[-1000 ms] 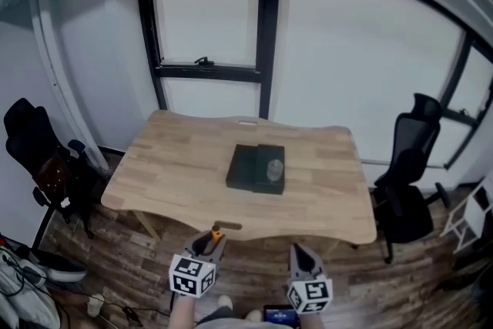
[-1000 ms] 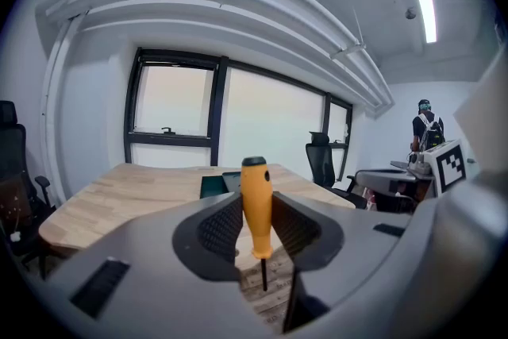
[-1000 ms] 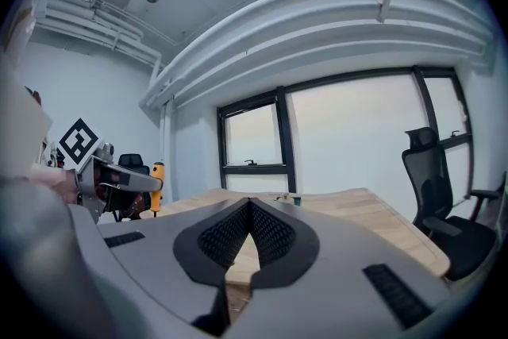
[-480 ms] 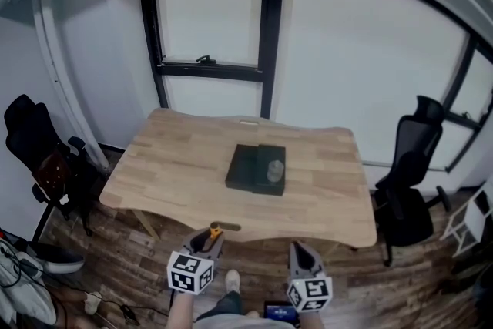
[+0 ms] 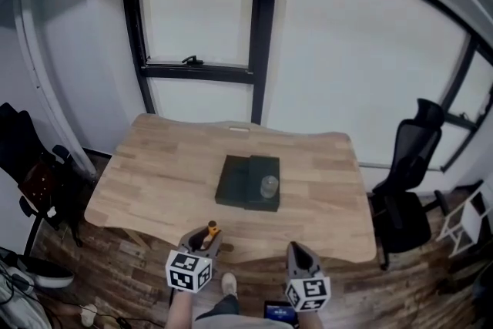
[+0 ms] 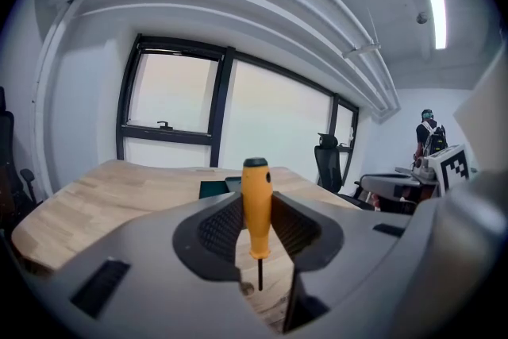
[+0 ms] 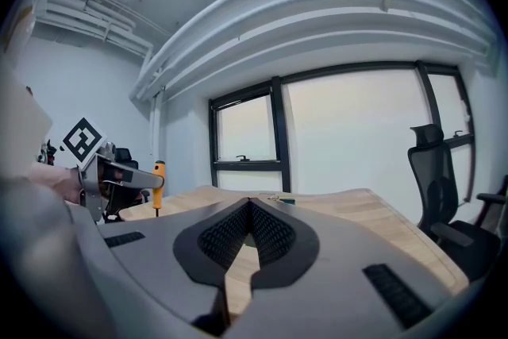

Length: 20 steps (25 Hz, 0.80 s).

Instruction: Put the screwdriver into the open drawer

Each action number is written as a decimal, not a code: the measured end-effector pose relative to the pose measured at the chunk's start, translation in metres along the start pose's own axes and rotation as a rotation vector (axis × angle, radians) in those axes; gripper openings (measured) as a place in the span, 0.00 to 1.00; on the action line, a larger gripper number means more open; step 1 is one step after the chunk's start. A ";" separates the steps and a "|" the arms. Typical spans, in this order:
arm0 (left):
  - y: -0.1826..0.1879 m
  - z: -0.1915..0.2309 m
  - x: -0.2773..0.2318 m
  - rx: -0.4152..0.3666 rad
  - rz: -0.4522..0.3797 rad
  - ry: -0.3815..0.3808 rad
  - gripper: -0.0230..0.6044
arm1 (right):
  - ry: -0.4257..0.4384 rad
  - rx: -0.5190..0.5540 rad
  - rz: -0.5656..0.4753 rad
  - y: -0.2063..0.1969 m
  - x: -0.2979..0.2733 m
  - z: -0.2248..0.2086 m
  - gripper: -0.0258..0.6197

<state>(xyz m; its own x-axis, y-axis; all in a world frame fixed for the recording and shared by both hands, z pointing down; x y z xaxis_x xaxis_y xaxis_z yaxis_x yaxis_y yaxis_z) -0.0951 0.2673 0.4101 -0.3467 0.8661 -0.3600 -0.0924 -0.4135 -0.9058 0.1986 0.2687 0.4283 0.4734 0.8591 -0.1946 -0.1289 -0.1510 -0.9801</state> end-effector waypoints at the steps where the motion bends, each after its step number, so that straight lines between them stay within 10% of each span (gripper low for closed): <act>1: 0.005 0.005 -0.010 0.001 0.004 -0.006 0.21 | -0.004 0.000 0.005 0.003 -0.010 -0.003 0.03; 20: 0.081 0.109 -0.169 0.000 0.082 -0.132 0.21 | -0.132 -0.033 0.078 0.033 -0.170 -0.038 0.04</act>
<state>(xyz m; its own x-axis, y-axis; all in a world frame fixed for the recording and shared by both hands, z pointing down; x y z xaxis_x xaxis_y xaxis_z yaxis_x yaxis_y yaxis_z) -0.1455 0.0565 0.4219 -0.4724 0.7851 -0.4006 -0.0584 -0.4814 -0.8746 0.1474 0.0990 0.4274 0.3441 0.9006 -0.2657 -0.1315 -0.2339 -0.9633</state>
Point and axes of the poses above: the fingertips, and each gripper's own axes: x backward along the fingers, z to its left, y out of its top, the point moved 9 cm from there along x, backward along the fingers, and after that the axes turned 6 degrees about x, right-handed, at the moved point
